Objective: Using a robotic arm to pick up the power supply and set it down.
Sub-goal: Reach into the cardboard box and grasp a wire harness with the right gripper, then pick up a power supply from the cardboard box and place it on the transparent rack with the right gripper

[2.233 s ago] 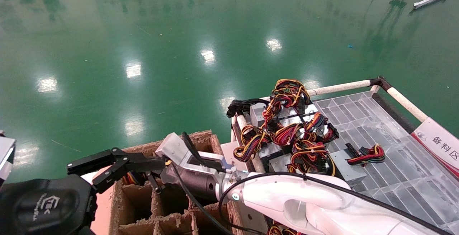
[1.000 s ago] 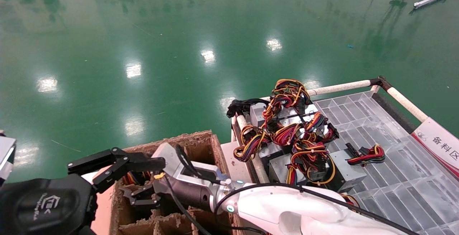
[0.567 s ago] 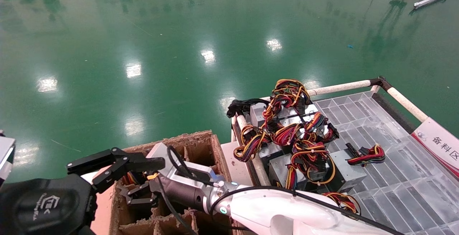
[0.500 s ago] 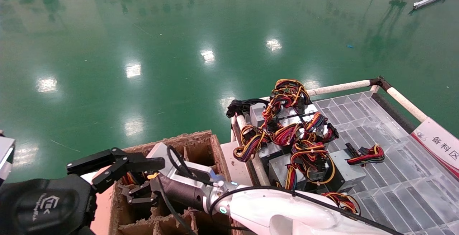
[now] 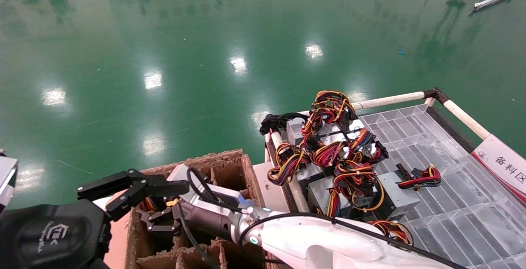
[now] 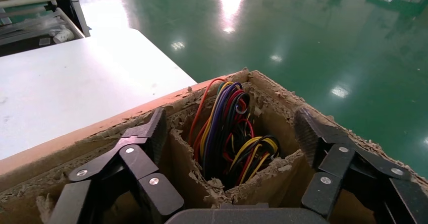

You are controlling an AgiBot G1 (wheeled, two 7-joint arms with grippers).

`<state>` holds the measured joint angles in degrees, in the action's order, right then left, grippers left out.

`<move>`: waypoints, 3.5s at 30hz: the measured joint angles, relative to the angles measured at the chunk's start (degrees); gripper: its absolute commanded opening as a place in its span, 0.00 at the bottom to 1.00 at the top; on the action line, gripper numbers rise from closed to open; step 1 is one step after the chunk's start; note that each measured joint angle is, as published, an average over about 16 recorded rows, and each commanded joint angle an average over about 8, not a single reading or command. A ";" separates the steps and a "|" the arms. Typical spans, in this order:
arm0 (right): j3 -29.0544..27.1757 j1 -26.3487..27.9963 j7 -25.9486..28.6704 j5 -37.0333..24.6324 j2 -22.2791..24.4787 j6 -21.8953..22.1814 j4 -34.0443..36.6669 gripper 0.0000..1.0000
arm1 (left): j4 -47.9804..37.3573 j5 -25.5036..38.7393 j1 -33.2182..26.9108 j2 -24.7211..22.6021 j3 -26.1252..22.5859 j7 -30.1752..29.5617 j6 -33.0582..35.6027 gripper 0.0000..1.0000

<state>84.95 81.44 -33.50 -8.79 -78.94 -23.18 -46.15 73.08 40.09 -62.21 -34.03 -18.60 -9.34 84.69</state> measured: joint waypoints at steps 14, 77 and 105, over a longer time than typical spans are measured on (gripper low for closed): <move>1.56 -0.14 -0.81 1.95 -0.01 0.92 -0.39 0.00 | 0.00 -0.02 -0.01 0.01 -0.02 0.01 -0.01 1.00; -4.18 0.35 3.77 23.31 0.80 -17.45 6.62 0.00 | 0.00 -0.08 -0.03 0.05 -0.12 0.06 -0.05 1.00; -7.26 10.91 -2.91 22.58 10.86 -39.20 10.55 0.00 | 0.00 -0.11 -0.04 0.06 -0.16 0.08 -0.07 1.00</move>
<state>77.69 92.34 -36.41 13.79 -68.09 -62.37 -35.60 73.08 39.98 -62.25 -33.97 -18.76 -9.26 84.63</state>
